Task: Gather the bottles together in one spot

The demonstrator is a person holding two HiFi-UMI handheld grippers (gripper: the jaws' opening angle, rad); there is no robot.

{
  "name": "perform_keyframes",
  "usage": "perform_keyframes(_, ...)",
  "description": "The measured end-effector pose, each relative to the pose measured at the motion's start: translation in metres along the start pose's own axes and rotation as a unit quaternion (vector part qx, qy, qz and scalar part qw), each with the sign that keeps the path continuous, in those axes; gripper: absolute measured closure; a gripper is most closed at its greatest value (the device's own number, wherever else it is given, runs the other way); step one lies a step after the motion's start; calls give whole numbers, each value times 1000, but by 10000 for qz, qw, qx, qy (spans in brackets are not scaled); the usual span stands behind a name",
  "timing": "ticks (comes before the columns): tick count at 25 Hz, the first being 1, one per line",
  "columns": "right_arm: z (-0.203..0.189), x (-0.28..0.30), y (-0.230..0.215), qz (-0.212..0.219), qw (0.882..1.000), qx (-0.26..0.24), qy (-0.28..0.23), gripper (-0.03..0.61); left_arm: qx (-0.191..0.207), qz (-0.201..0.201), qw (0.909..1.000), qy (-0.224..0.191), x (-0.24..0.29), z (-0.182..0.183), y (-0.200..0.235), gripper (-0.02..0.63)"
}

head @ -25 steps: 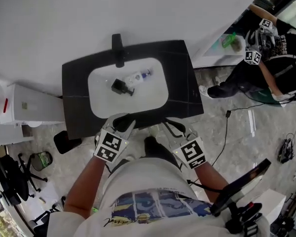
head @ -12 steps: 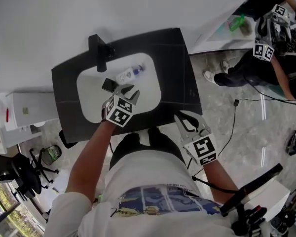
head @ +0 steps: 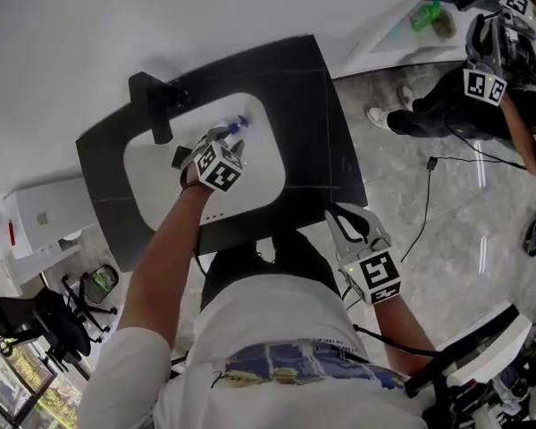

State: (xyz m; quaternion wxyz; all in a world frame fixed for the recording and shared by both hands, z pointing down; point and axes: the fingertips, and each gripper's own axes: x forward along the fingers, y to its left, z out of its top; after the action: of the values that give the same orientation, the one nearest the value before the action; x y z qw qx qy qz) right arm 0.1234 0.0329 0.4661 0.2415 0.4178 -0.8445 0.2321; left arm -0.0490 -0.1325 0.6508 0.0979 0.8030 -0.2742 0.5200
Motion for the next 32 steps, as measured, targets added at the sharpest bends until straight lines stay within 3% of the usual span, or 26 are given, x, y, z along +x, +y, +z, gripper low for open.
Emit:
perform_keyframes(10,-4,17,-10,-62,9993,105,365,540,385,-90,9982,453,55,-12,23,471)
perform_keyframes(19,-15,20,-20,-78,9972,129,733,540,548,-260,9960,659,81,-15,17,474)
perform_keyframes(27,-18,25,-23,-40,9968,181,782,543,799,-280,9940,690,82,-15,15,490)
perform_keyframes(32,-11,28,-26,-61,9978,141,650,543,849,-300,9947,505,75,-10,10,494)
